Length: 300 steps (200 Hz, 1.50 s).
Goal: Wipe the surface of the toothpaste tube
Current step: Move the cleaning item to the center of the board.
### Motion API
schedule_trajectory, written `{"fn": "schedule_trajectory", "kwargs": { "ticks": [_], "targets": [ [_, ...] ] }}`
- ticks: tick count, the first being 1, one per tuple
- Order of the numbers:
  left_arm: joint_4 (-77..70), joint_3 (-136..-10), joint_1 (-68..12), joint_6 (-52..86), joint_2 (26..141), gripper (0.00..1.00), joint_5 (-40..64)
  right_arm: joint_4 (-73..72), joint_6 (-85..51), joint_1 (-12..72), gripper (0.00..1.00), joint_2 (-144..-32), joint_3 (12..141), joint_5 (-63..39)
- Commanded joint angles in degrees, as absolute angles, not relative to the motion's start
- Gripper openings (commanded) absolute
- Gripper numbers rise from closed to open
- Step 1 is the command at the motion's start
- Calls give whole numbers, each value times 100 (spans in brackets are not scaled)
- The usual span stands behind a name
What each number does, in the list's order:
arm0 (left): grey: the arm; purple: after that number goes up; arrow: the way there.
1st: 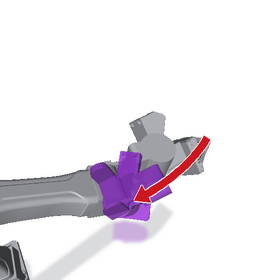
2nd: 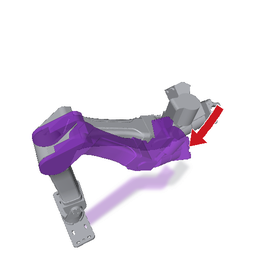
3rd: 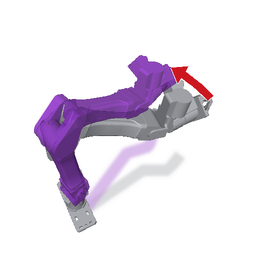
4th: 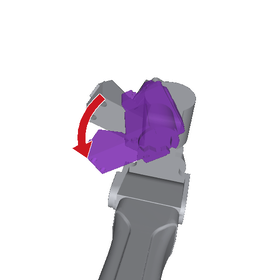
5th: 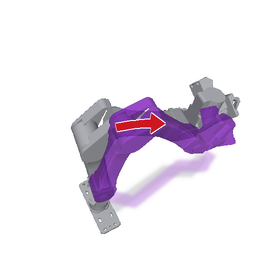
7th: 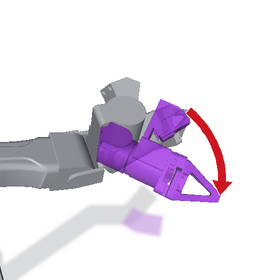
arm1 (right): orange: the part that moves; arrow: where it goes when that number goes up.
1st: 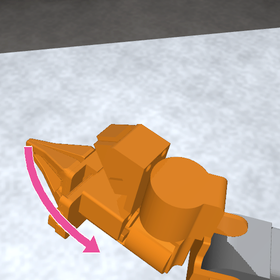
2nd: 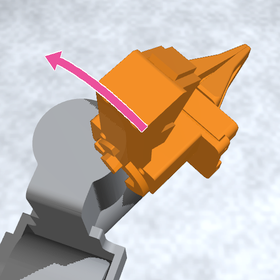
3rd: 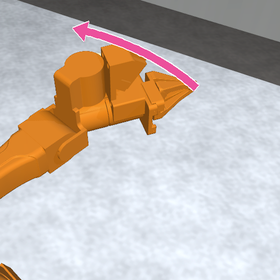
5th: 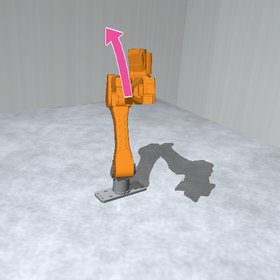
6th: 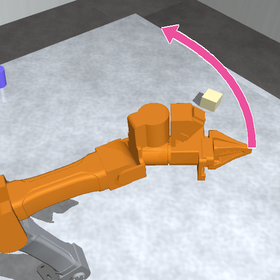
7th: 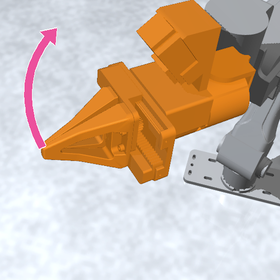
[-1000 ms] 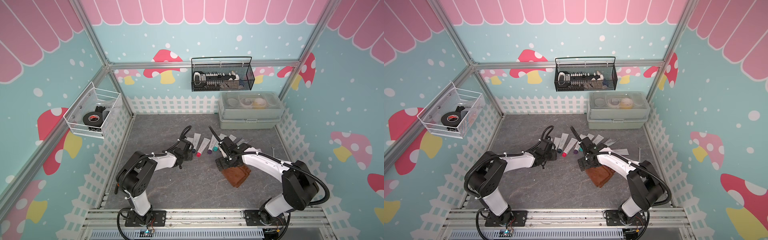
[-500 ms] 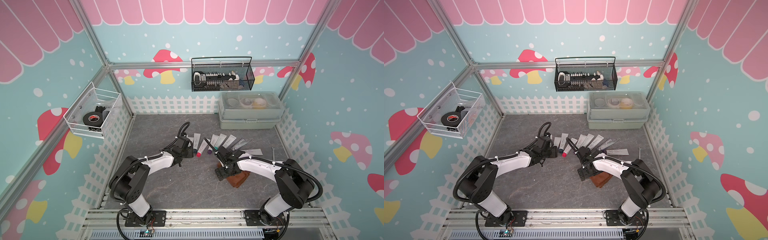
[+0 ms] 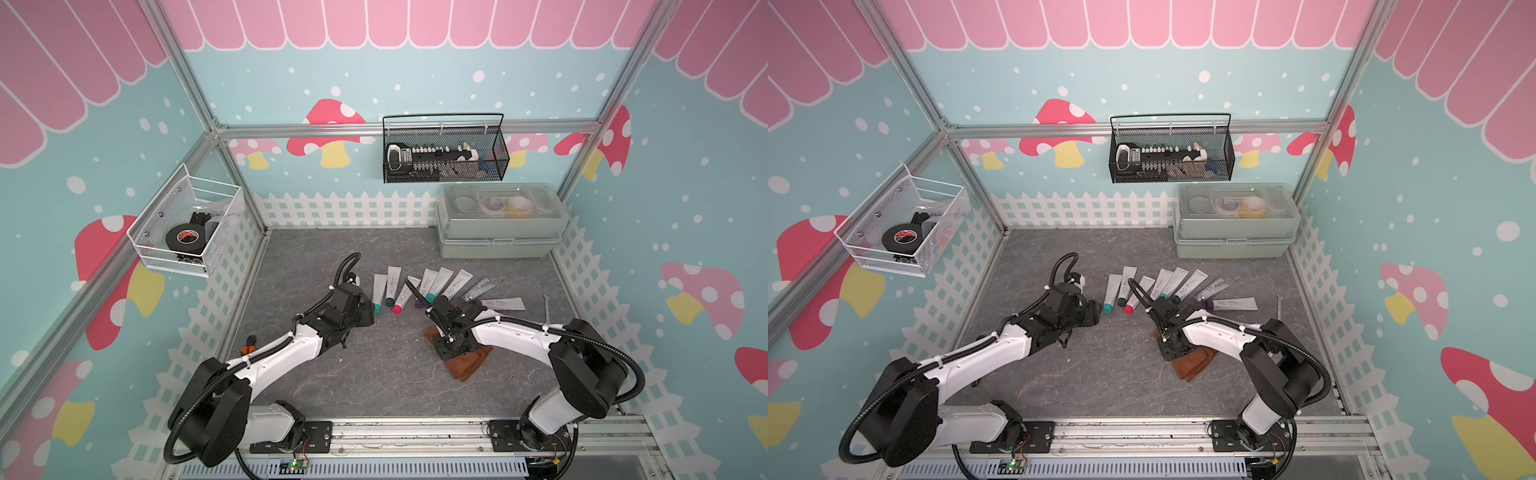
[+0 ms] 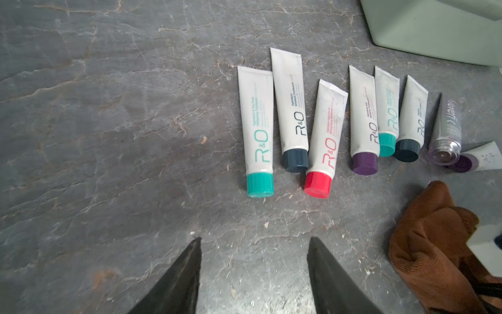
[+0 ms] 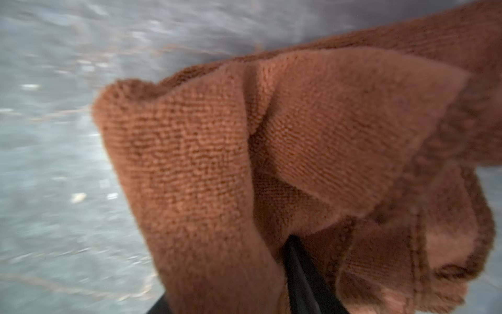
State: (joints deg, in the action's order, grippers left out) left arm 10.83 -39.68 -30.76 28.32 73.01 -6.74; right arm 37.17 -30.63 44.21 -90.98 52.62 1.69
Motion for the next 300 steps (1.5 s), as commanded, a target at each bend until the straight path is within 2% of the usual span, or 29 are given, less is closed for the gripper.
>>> {"fn": "schedule_trajectory", "kwargs": {
  "ticks": [1,20,44,58,66,101,153,218,272,300],
  "targets": [
    [1392,-3776,-3061,3023,6942,61,-591,3580,-3388,4569,44,-9012,5431,-605],
    [1528,-3714,-3065,2970,6808,61,-474,3409,-3539,4614,52,-9011,5449,-730],
    [1623,-3683,-3065,2918,6803,61,-420,3478,-3489,4614,76,-8768,5572,-636],
    [1635,-3652,-3067,2926,6749,61,-420,3713,-3382,4614,94,-8532,5766,-423],
    [1635,-3647,-3067,2927,6718,61,-438,3834,-3312,4614,98,-8433,5903,-312],
    [1650,-3663,-3063,2918,6697,61,-458,4101,-3096,4605,96,-8513,6273,-167],
    [1665,-3657,-3067,2927,6632,61,-457,3729,-3059,4514,86,-8921,6083,-336],
    [1681,-3656,-3067,2944,6653,61,-429,3053,-2903,3441,77,-9450,5757,-939],
    [1805,-3665,-3066,2914,6585,61,-532,3100,-2799,2841,76,-9506,5697,-652],
    [2044,-3806,-3050,2990,6407,62,-865,3414,-2704,2826,85,-8916,5838,-511]
  ]
}}
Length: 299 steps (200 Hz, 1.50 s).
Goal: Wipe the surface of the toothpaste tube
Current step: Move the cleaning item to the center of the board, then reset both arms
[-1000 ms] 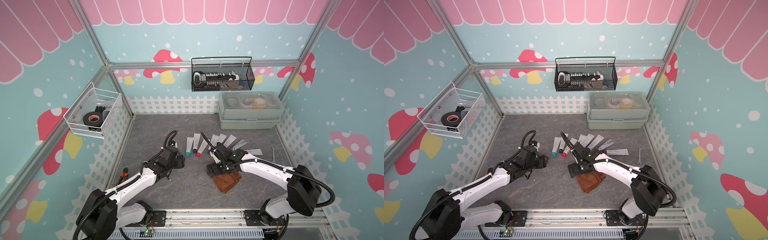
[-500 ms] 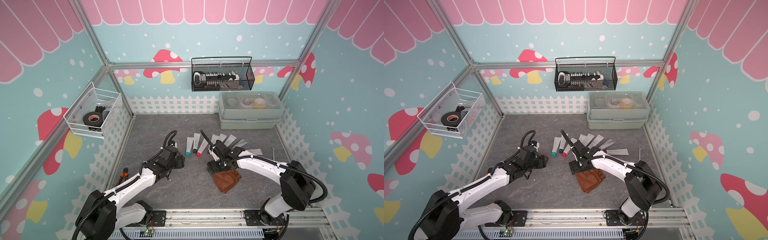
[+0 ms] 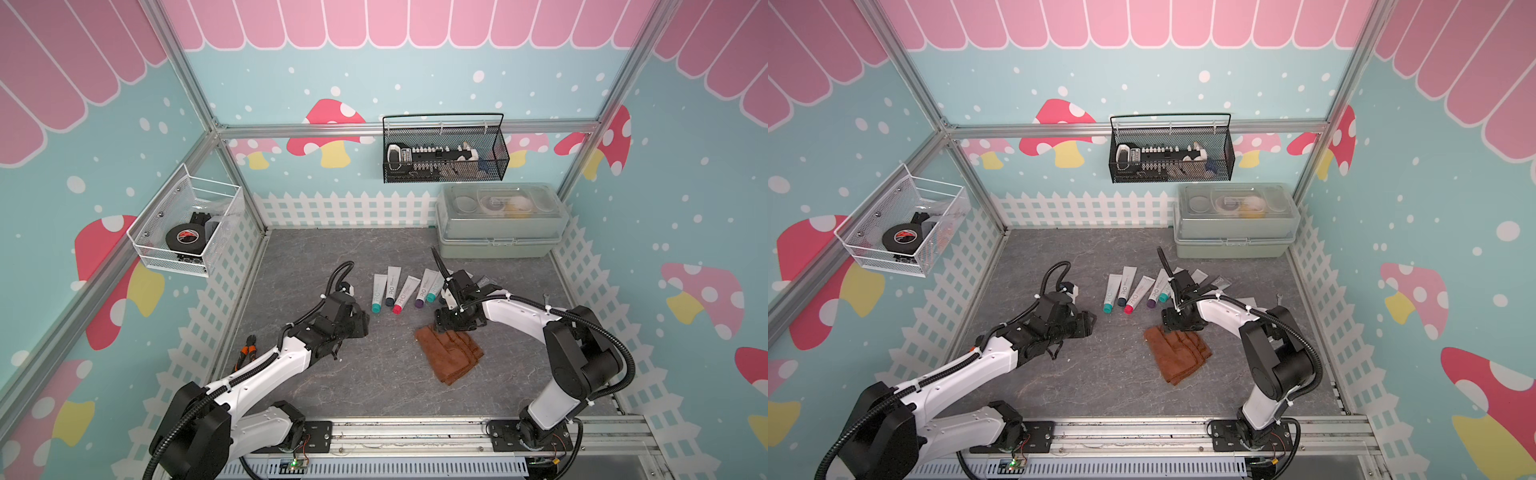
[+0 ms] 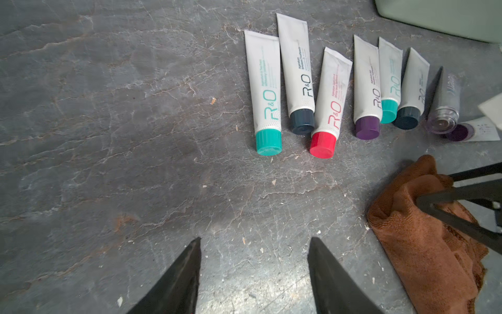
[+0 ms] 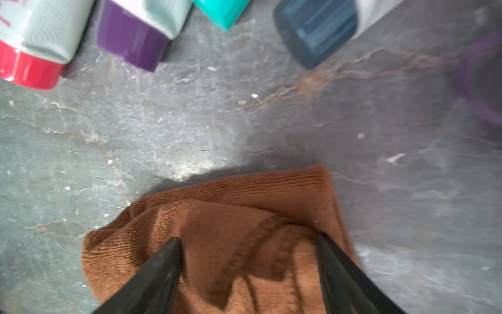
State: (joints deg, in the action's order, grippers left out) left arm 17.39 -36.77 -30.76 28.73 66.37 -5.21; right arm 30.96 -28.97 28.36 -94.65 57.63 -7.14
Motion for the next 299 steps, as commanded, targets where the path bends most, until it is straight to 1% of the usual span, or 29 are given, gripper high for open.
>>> {"fn": "schedule_trajectory", "kwargs": {
  "ticks": [1,9,11,13,14,15,19,28,38,53,60,76,89,98,108,124,135,146,159,173,185,202,221,231,262,275,286,290,299],
  "targets": [
    [2055,-3819,-3050,2994,6399,62,-894,3430,-2701,2828,85,-8888,5846,-510],
    [2184,-3932,-3039,3021,6352,63,-1068,3513,-2665,2830,91,-8688,5906,-465],
    [2220,-3965,-3027,3023,6343,69,-1113,3526,-2657,2830,92,-8639,5919,-437],
    [2258,-4006,-3029,3023,6332,81,-1164,3542,-2655,2826,93,-8584,5932,-415],
    [2272,-4024,-3026,3023,6326,89,-1184,3551,-2655,2823,93,-8572,5936,-405],
    [2292,-4038,-3016,3023,6318,94,-1207,3560,-2659,2827,94,-8540,5948,-387],
    [2364,-4129,-3008,3015,6295,99,-1291,3595,-2640,2827,95,-8436,5983,-343],
    [2566,-4369,-2938,2967,6281,99,-1461,3675,-2586,2829,98,-8225,6074,-191],
    [2764,-4650,-2802,2854,6282,99,-1512,3685,-2483,2829,99,-7931,6135,10],
    [3074,-5046,-2525,2892,6285,99,-1758,3472,-2563,2826,99,-7431,6008,775],
    [3085,-5128,-2419,2872,6249,99,-1794,3176,-2593,2834,99,-7133,5805,1082],
    [3092,-5248,-2375,2716,6123,99,-2535,2270,-2452,2839,99,-6458,5059,1607],
    [2936,-5289,-2134,2355,6095,99,-2834,1522,-1544,2841,99,-5912,4469,1501],
    [2464,-5108,-2066,1660,6073,99,-2779,1164,-1061,2837,99,-5565,4154,1490],
    [1759,-4726,-2048,912,5982,99,-2637,831,-936,2839,99,-5233,3835,1828],
    [371,-3784,-1969,525,5664,99,-2860,103,-670,2825,99,-4861,3261,2376],
    [-874,-2920,-1896,76,5358,99,-2747,-290,-399,2821,99,-4673,2934,2442],
    [-2061,-2137,-1709,11,5161,99,-2688,-679,-339,2813,98,-4591,2663,2623],
    [-3086,-1552,-1299,144,5230,99,-2346,-1204,-213,2786,99,-4650,2366,2884],
    [-3310,-1510,-951,227,5596,99,-2040,-1735,-124,2737,99,-4846,2109,3378],
    [-3490,-1608,-879,120,6006,99,-1925,-2226,-57,2647,99,-5017,1885,3731],
    [-4305,-1536,-837,121,6629,99,-1878,-3056,-15,2394,99,-5256,1514,3878],
    [-4764,-1594,-783,53,7260,99,-1863,-4052,-24,2034,99,-5656,1086,3836],
    [-5110,-1591,-730,-11,7569,99,-1631,-4426,-44,1811,99,-5943,991,3703],
    [-5544,-1538,-570,12,7966,99,-1364,-6033,-40,1213,98,-7248,864,3534],
    [-6143,-1521,-464,73,8495,99,-1253,-6366,9,1035,99,-7719,1001,3218],
    [-6846,-1503,-405,145,8977,99,-1465,-6561,-73,904,99,-8186,1154,3206],
    [-6796,-1514,-374,184,8923,99,-1462,-6744,-74,849,99,-8386,1182,3103],
    [-5846,-1696,-218,359,8591,99,-1192,-6655,-16,783,99,-8500,1237,2754]
  ]
}}
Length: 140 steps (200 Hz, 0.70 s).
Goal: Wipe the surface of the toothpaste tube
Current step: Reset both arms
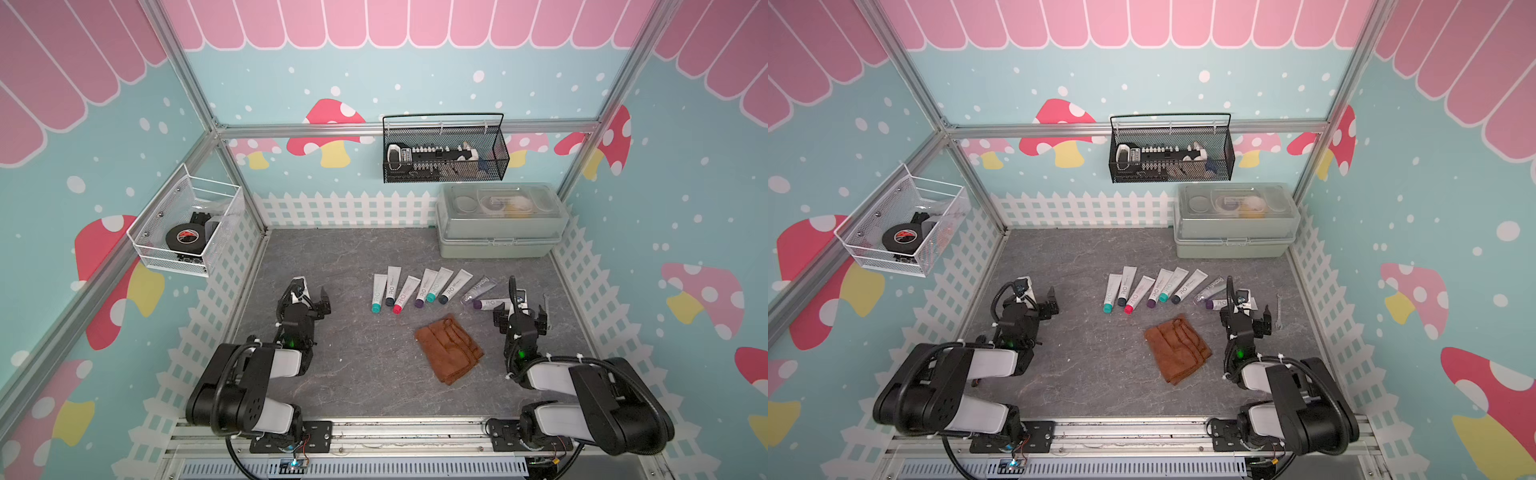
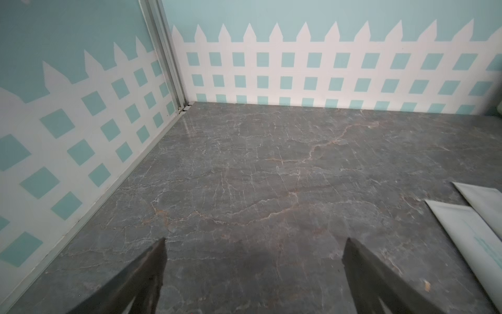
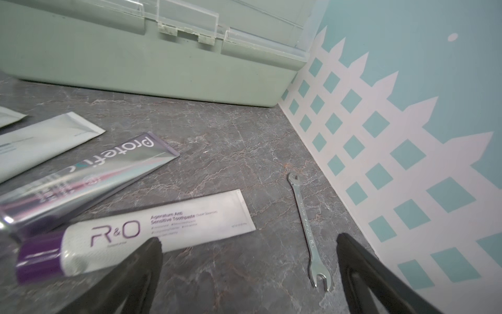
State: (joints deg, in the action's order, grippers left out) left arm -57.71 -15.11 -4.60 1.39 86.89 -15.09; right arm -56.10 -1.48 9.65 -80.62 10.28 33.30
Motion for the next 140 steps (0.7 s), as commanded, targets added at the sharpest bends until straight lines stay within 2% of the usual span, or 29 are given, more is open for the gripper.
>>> {"fn": "schedule_trajectory", "kwargs": {
  "ticks": [1,9,20,29,39,51,62,73,140],
  "targets": [
    [-5736,-1731,-192,373,8571,99,-1163,-6584,-26,778,99,-8491,1252,2726],
    [-5485,-1889,-79,406,8646,99,-899,-6350,-91,721,99,-8555,1354,2582],
    [-5337,-2120,-38,394,8806,99,-816,-6755,-3,693,99,-8962,1532,2662],
    [-4616,-2356,-39,402,8682,99,-807,-5792,-150,663,99,-8729,1761,2580],
    [-5127,-2232,-38,379,8827,99,-805,-5640,-233,515,99,-8768,1923,2286],
    [-4681,-2328,-46,395,8697,99,-800,-5437,-303,439,99,-8745,1965,2225],
    [-5057,-2260,-55,362,8815,99,-842,-5545,-340,388,99,-8752,1958,2171],
    [-4714,-2327,-65,387,8702,99,-826,-5553,-329,387,99,-8737,1945,2168],
    [-4892,-2300,-144,325,8766,99,-999,-5520,-325,387,99,-8732,1938,2180]
  ]
}}
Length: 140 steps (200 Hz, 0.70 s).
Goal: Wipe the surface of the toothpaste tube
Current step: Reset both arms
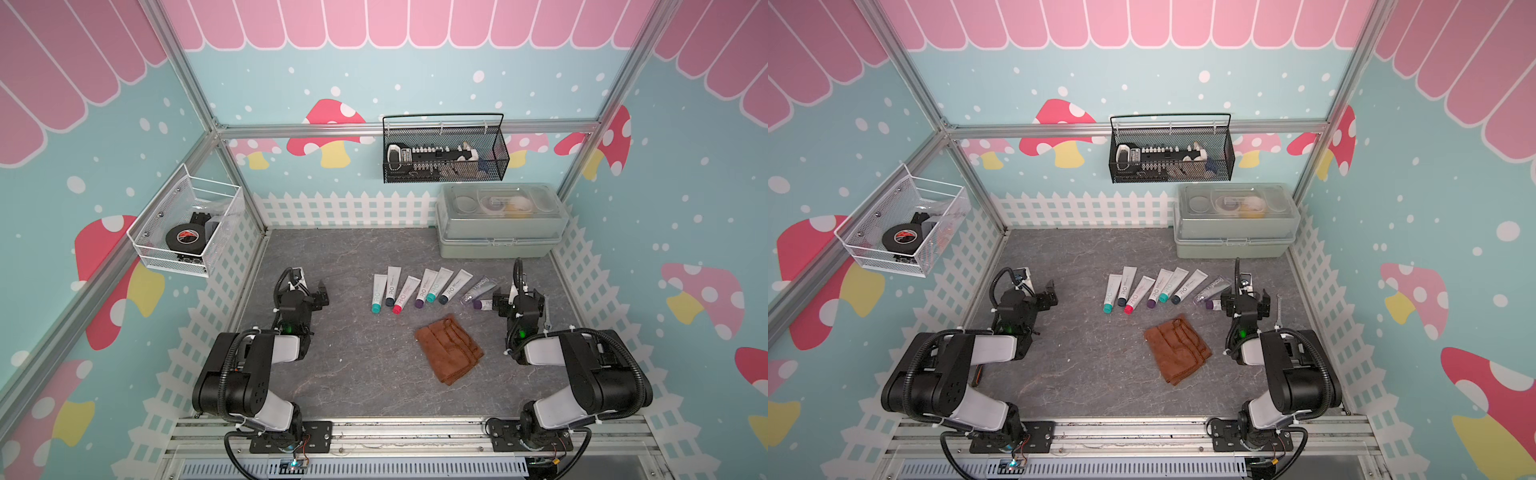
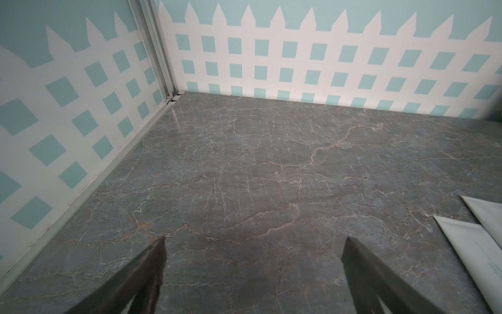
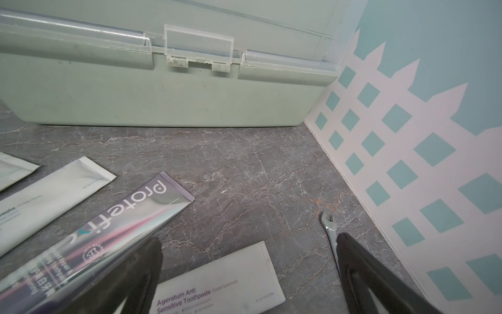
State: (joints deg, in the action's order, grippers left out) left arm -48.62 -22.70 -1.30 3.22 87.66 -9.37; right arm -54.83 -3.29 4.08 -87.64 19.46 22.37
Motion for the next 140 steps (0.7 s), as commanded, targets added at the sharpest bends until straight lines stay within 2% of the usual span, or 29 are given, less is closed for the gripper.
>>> {"fn": "schedule_trajectory", "kwargs": {
  "ticks": [1,140],
  "targets": [
    [-4881,-2306,-143,325,8764,99,-1001,-5524,-325,387,99,-8738,1936,2180],
    [-4861,-2311,-155,325,8763,99,-991,-5538,-325,387,99,-8742,1929,2165]
  ]
}}
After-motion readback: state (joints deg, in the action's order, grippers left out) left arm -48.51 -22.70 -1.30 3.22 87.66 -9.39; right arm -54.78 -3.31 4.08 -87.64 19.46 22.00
